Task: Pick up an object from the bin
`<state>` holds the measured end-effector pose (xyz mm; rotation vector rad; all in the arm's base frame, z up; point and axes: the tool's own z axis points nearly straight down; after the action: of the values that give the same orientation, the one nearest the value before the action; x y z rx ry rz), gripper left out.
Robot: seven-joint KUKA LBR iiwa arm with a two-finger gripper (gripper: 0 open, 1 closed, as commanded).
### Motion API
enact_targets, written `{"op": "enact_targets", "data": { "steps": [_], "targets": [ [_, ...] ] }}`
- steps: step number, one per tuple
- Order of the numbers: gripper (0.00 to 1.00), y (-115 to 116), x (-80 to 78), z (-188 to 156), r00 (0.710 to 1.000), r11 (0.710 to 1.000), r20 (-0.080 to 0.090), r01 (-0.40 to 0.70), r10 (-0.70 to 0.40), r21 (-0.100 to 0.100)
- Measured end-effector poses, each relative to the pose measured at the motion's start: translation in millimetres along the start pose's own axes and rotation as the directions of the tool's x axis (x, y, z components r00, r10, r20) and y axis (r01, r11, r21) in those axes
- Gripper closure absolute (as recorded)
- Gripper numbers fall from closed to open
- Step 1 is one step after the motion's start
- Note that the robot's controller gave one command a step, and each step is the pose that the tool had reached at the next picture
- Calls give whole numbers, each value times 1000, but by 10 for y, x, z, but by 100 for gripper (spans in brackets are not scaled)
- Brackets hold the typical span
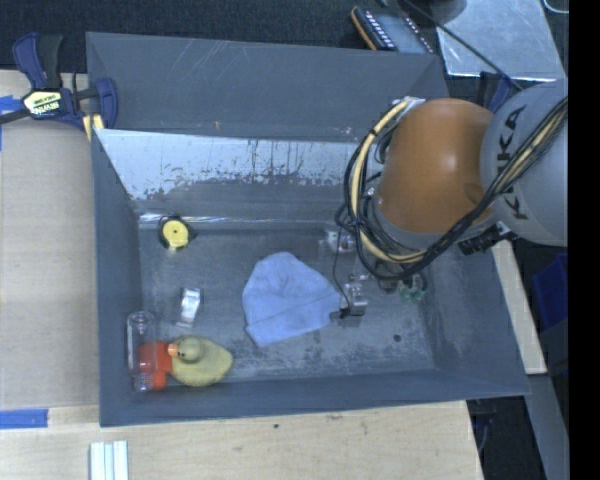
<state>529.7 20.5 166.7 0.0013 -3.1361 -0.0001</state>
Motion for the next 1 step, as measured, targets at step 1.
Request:
{"op": "enact_targets", "data": {
  "steps": [1],
  "targets": [
    [0,0,-17,-47,1000,1000,9,-1,1,0]
  ]
}}
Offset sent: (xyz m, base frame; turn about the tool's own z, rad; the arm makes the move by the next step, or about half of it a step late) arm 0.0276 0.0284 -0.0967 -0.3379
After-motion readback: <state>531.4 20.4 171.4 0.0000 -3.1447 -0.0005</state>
